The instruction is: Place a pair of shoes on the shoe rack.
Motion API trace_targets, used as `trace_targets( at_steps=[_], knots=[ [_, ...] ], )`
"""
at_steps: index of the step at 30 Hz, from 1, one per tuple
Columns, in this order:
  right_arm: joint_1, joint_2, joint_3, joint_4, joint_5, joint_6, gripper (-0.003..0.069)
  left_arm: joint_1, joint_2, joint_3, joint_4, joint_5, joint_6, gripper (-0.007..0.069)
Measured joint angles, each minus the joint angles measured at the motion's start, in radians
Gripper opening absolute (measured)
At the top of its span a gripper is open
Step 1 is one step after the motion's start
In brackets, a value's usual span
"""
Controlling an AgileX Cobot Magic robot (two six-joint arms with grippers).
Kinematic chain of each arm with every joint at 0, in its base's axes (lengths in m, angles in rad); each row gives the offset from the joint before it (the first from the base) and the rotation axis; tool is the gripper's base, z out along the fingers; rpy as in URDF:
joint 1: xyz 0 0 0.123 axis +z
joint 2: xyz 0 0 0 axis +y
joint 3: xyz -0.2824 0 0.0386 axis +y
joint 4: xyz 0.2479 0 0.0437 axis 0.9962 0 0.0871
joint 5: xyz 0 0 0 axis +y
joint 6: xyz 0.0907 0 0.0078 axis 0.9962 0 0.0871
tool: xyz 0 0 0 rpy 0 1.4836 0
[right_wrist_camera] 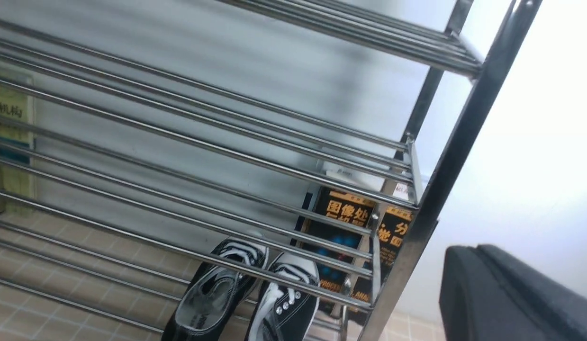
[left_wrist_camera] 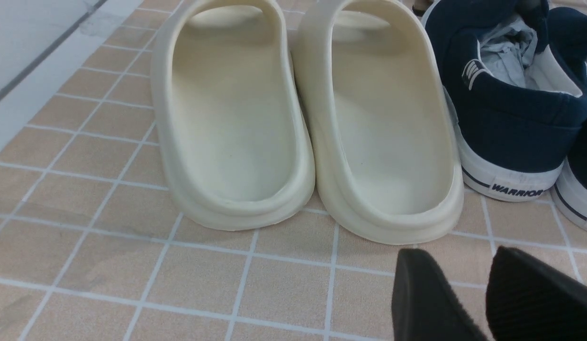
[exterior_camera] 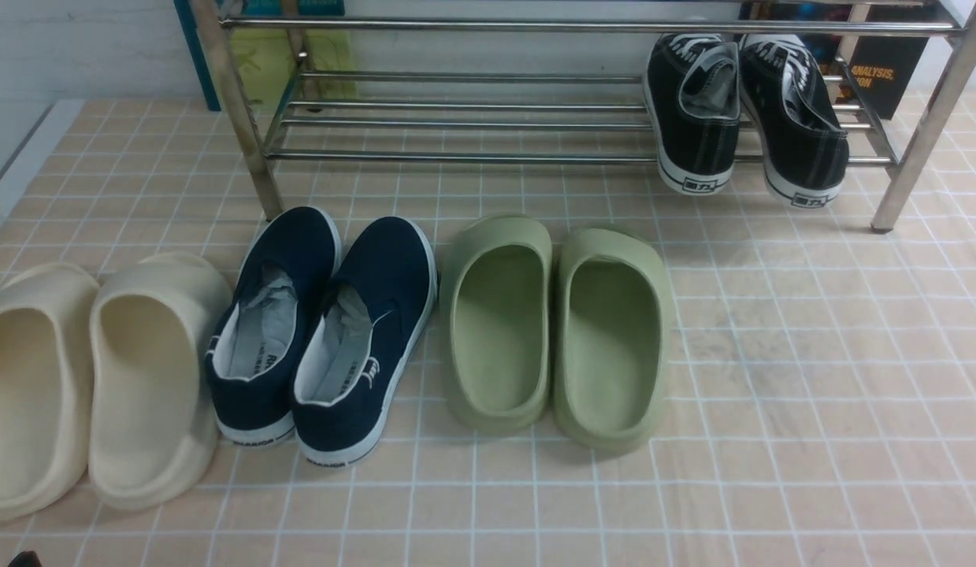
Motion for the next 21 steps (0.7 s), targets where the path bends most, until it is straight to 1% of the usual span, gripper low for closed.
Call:
trace_targets(
  at_steps=[5,8,9,10,11,12,14,17,18,21],
  knots=[
    [0.0,-0.15,0.328,-0.051,-0.354,0.0,-0.0008,0.0,0.0,0.0,0.0,0.0,0.0,0.0239],
    [0.0,-0.254,0.489,-0.053,-0.581,0.0,-0.0008,0.0,0.0,0.0,0.0,0.0,0.0,0.0239],
    [0.0,-0.302,0.551,-0.054,-0.68,0.0,-0.0008,0.0,0.0,0.0,0.0,0.0,0.0,0.0239],
    [0.0,-0.31,0.561,-0.055,-0.695,0.0,-0.0008,0.0,0.0,0.0,0.0,0.0,0.0,0.0239],
    [0.0,-0.379,0.639,-0.055,-0.819,0.0,-0.0008,0.0,0.0,0.0,0.0,0.0,0.0,0.0239],
    [0.0,-0.414,0.676,-0.055,-0.868,0.0,-0.0008,0.0,0.0,0.0,0.0,0.0,0.0,0.0239],
    [0.0,-0.462,0.73,-0.055,-0.909,0.0,-0.0008,0.0,0.0,0.0,0.0,0.0,0.0,0.0239],
    [0.0,-0.522,0.808,-0.049,-0.9,0.0,-0.0008,0.0,0.0,0.0,0.0,0.0,0.0,0.0239],
    [0.0,-0.547,0.85,-0.038,-0.867,0.012,-0.0008,0.0,0.0,0.0,0.0,0.0,0.0,0.0239],
    [0.0,-0.604,0.974,0.039,-0.752,0.101,-0.0008,0.0,0.0,0.0,0.0,0.0,0.0,0.0239]
  ],
)
